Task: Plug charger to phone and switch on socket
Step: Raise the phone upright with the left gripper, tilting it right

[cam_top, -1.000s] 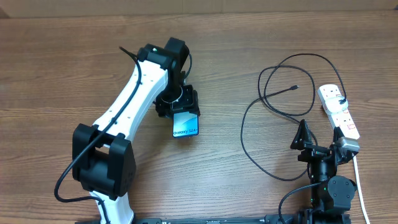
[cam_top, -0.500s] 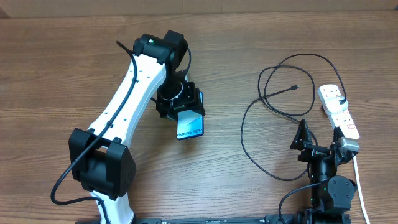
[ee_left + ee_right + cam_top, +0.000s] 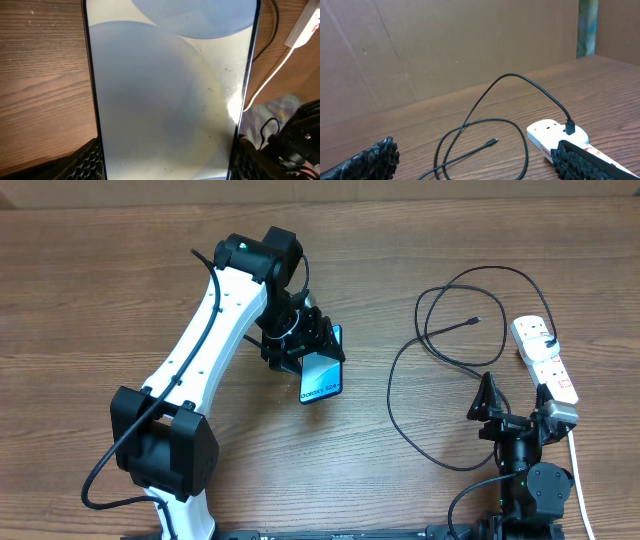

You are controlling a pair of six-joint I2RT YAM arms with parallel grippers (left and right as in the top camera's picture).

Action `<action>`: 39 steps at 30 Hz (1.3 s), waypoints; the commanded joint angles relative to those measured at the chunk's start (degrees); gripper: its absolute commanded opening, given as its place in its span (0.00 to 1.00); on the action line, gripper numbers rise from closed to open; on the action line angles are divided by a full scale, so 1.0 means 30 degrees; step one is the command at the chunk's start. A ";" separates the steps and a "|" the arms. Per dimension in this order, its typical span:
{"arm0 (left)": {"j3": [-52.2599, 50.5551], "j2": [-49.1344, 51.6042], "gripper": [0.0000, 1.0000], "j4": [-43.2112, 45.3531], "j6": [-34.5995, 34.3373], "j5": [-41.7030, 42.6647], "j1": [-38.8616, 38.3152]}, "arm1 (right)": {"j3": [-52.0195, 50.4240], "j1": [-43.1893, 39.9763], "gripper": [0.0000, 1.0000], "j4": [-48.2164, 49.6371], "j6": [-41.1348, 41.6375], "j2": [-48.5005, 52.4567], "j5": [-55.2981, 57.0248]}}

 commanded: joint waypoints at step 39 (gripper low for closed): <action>0.0648 0.0095 0.44 0.4677 -0.0408 -0.8772 0.0102 | -0.0204 0.0087 1.00 0.0080 -0.0160 -0.0131 -0.0095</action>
